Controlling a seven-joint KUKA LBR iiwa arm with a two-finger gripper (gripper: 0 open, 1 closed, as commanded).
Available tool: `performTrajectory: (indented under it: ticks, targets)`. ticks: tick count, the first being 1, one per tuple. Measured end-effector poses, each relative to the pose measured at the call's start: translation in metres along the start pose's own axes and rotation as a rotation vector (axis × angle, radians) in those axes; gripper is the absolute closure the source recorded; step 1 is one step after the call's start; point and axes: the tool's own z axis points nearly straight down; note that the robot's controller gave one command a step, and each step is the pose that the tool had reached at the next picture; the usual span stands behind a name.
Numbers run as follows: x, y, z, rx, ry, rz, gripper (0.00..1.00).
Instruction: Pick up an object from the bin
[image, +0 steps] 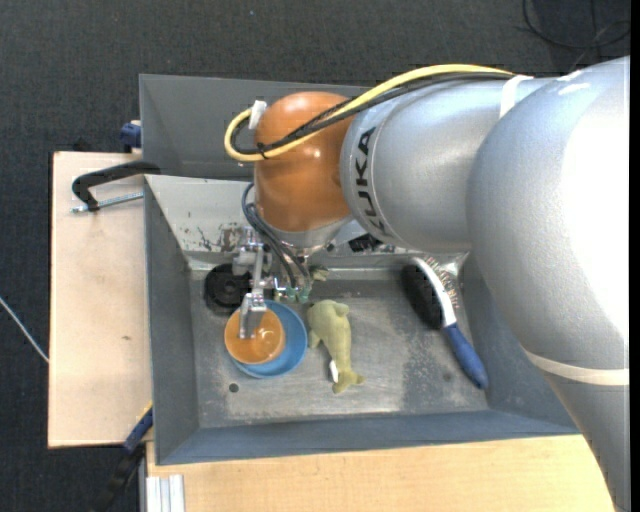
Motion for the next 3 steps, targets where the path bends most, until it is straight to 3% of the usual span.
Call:
performTrajectory:
  ticks: [1, 2, 3]
  targets:
    - [0.008, -0.018, 0.042, -0.006, -0.026, -0.080, 0.00]
    - [0.006, -0.019, 0.041, -0.007, -0.033, -0.077, 1.00]
    - [-0.009, -0.028, -0.108, -0.003, -0.021, -0.074, 1.00]
